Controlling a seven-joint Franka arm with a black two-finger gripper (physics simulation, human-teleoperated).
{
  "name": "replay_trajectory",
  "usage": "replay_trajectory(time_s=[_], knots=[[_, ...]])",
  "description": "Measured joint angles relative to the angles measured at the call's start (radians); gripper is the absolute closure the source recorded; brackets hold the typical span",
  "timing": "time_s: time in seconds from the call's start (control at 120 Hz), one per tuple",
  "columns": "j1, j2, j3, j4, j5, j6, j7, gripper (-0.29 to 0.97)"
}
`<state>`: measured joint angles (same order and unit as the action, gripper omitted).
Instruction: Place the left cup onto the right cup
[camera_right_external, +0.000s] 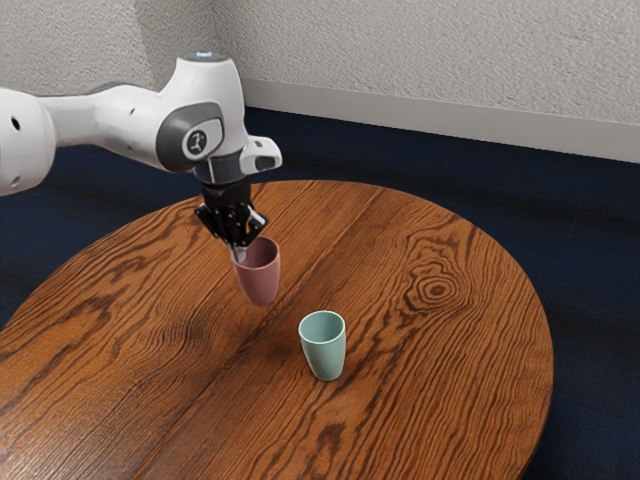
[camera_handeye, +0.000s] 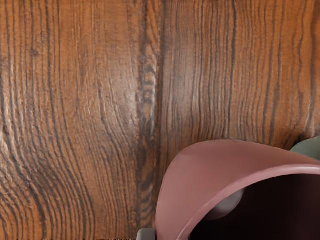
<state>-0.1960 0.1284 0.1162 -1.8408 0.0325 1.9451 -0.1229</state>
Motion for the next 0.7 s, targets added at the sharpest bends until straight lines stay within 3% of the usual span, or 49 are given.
replay_trajectory(time_s=[0.7], knots=[[-0.083, -0.038, 0.001, -0.002, 0.022, -0.029, 0.004, 0.79]])
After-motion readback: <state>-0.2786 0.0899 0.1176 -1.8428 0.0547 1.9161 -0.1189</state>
